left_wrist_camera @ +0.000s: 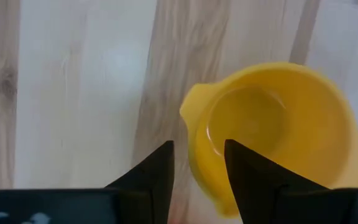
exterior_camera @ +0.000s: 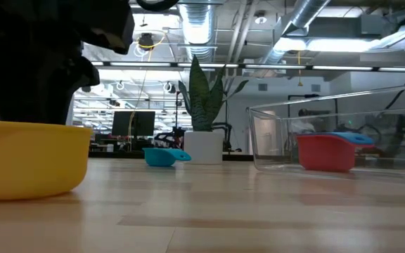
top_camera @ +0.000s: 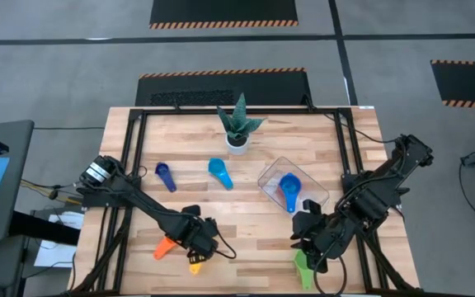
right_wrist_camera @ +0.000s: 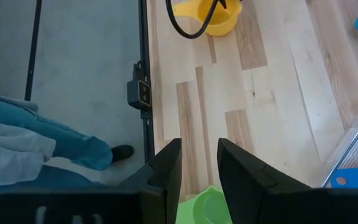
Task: Nest measuring cups in basket
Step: Stack the yellow measuring cup on top of the blue measuring cup
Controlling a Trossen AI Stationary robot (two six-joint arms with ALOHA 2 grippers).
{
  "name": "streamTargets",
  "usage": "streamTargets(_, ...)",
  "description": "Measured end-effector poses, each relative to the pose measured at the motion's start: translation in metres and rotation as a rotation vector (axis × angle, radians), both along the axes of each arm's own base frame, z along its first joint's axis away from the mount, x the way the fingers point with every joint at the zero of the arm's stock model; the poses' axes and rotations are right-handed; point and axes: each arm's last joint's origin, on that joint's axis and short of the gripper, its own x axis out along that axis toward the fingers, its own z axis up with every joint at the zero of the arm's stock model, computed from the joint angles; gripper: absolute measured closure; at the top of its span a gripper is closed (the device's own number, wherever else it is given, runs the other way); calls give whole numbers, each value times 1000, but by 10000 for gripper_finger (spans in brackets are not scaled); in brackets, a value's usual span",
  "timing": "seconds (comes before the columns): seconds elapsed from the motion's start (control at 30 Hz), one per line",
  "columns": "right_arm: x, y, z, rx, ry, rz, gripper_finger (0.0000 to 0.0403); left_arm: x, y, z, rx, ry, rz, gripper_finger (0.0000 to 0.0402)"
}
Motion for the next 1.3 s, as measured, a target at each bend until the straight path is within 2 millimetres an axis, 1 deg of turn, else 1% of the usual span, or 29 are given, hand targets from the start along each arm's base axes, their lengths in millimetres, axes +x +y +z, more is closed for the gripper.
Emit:
streamTargets(0.1,0,0,0,1,0,0,275,1,0,0,4,-5,-15,271)
streamTargets(0.37,0,0,0,1,0,0,275,8,-2,2,15,-97,-33,271)
streamTargets(0.57,0,0,0,1,0,0,275,7,-3,1,-18,-72,-70,271)
streamTargets(0.73,0,0,0,2,1,1,275,10,-4,-6,-23,-60,-66,271)
streamTargets(0.83,-1,1,0,3,3,5,275,10,-5,-13,-33,-20,-68,271)
streamTargets(1.0,-2,2,0,4,3,9,275,11,-5,-15,-48,-13,-66,274)
streamTargets(1.1,-2,2,0,5,3,9,275,11,-4,-15,-52,0,-65,300)
streamTargets(1.13,-2,2,0,5,3,9,275,11,-4,-15,-59,4,-66,316)
streamTargets(1.23,-1,2,0,5,2,9,275,11,-4,-15,-64,2,-59,379)
streamTargets(1.3,-1,2,0,6,2,8,275,12,-3,-15,-71,2,-29,393)
